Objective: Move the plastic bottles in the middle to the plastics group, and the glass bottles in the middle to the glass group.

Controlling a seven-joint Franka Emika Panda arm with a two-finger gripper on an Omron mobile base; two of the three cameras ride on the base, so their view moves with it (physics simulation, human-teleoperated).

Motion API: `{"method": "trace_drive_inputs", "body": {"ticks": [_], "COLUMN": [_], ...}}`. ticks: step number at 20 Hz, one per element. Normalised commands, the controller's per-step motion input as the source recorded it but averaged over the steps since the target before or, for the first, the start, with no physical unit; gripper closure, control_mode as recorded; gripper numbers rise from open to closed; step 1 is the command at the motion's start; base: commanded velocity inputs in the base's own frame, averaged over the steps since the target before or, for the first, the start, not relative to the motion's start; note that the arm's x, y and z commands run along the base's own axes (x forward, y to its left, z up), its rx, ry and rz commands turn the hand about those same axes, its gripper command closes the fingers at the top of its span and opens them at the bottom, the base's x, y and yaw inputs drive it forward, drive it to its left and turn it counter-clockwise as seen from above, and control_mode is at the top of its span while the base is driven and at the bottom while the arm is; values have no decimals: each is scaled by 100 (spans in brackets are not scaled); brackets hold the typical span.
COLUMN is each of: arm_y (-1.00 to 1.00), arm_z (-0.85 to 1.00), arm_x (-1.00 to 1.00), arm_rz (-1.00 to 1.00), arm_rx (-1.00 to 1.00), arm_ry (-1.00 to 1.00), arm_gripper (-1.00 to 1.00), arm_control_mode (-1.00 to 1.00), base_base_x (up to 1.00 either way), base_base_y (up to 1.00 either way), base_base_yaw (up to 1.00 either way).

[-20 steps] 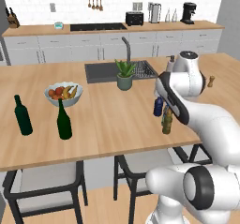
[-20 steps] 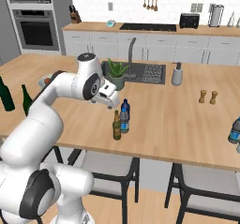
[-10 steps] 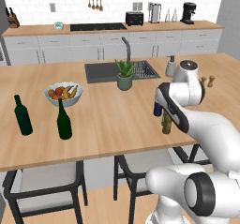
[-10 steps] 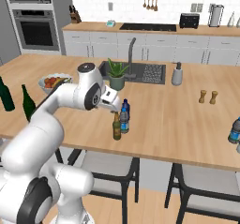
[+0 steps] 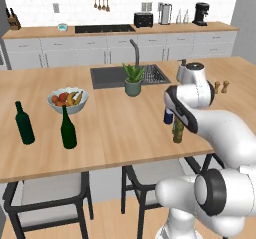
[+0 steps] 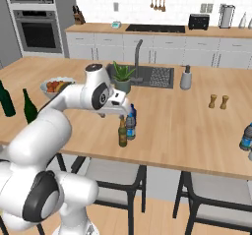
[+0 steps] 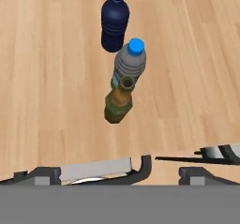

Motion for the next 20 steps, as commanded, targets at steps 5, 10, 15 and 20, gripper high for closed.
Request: {"method": "trace_drive_inputs", "body": {"ticks": [5, 10, 15, 20], "arm_y": [-7, 0, 0, -1], "arm_z": [-37, -41, -27, -16], "arm_x": [20, 21, 18, 0], "arm_rz": [2, 0, 0, 0], "arm_rx": [5, 2, 0, 0], "arm_ry": [-7, -8, -4, 0], "arm_gripper": [-100, -100, -100, -100], "arm_control_mode": [-100, -100, -100, -100], "base_base_x": [0, 0, 0, 0], "base_base_y": [0, 0, 0, 0], "base_base_yaw": [0, 0, 0, 0]}}
